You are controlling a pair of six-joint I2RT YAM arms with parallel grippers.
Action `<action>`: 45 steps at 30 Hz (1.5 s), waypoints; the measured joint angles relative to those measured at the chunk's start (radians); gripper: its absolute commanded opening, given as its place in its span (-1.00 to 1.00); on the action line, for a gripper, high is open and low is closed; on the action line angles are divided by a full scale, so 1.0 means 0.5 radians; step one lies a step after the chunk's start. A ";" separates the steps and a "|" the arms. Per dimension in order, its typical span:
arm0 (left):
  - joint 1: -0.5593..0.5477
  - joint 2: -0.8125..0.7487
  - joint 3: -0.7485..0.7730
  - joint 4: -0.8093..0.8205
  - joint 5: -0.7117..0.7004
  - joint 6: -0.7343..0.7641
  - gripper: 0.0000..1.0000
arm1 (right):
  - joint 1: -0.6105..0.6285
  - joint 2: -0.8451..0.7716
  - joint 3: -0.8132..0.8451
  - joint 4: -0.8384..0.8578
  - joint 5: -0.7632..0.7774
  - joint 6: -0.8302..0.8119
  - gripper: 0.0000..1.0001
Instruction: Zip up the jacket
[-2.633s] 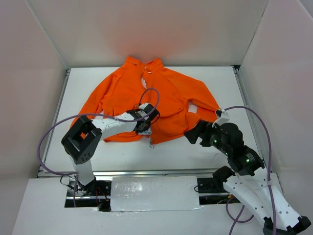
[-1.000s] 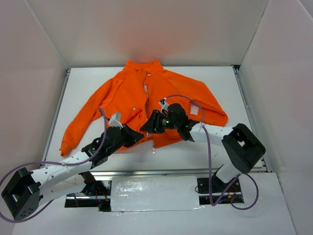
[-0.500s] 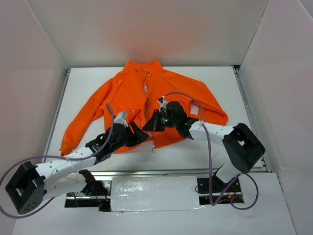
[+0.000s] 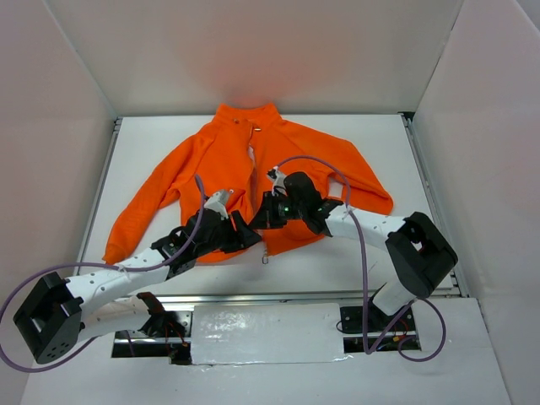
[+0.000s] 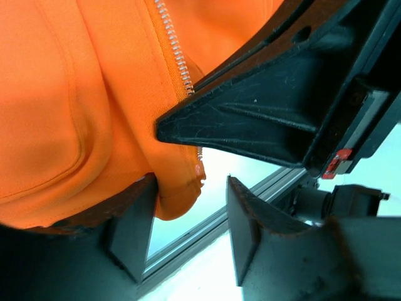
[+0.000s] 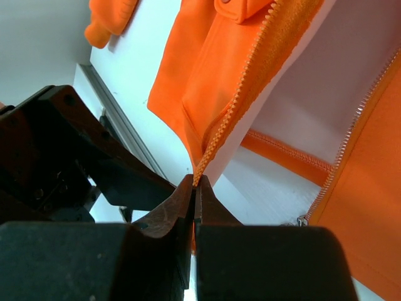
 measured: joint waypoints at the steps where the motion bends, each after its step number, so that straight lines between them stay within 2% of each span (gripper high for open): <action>1: 0.000 0.000 0.000 0.000 0.005 0.016 0.33 | 0.000 0.000 0.011 -0.021 0.000 -0.018 -1.00; 3: 0.000 -0.001 -0.001 0.000 0.012 0.037 0.34 | 0.000 0.000 0.035 -0.052 -0.002 -0.047 -1.00; 9: 0.000 -0.026 -0.029 -0.008 0.005 0.083 -0.04 | 0.000 0.000 0.065 -0.096 -0.025 -0.110 -1.00; 11: 0.000 -0.034 -0.050 -0.007 0.003 0.096 -0.10 | 0.000 0.000 0.066 -0.108 -0.033 -0.125 -1.00; 14: 0.000 -0.034 -0.079 0.005 0.005 0.106 0.04 | 0.000 0.001 0.071 -0.116 -0.049 -0.147 -1.00; 17: 0.005 -0.039 -0.109 0.029 0.006 0.137 0.04 | 0.000 0.001 0.079 -0.121 -0.064 -0.169 -1.00; 19: 0.013 -0.058 -0.134 0.053 0.008 0.148 0.18 | 0.000 0.001 0.079 -0.121 -0.077 -0.177 -1.00; 23: 0.036 -0.087 -0.175 0.116 0.024 0.182 0.31 | -0.001 0.002 0.079 -0.120 -0.127 -0.183 -1.00; 27: 0.056 -0.103 -0.202 0.176 0.043 0.198 0.19 | -0.002 0.018 0.079 -0.111 -0.179 -0.182 -1.00; 28: 0.059 -0.105 -0.205 0.187 0.047 0.198 0.06 | -0.002 0.023 0.079 -0.111 -0.187 -0.182 -1.00; 30: 0.076 -0.107 -0.212 0.214 0.062 0.202 0.01 | -0.002 0.035 0.079 -0.105 -0.206 -0.181 -1.00; 31: 0.084 -0.107 -0.213 0.220 0.068 0.205 -0.08 | -0.002 0.042 0.079 -0.103 -0.215 -0.181 -1.00; 33: 0.098 -0.105 -0.218 0.246 0.088 0.205 -0.09 | -0.002 0.048 0.079 -0.105 -0.227 -0.181 -1.00; 39: 0.123 -0.049 -0.244 0.359 0.158 0.200 0.19 | -0.002 0.049 0.079 -0.104 -0.233 -0.181 -1.00; 41: 0.124 -0.040 -0.257 0.387 0.180 0.196 0.22 | -0.002 0.049 0.079 -0.104 -0.233 -0.179 -1.00; 45: 0.124 -0.040 -0.279 0.437 0.208 0.194 0.10 | -0.002 0.050 0.079 -0.096 -0.233 -0.156 -1.00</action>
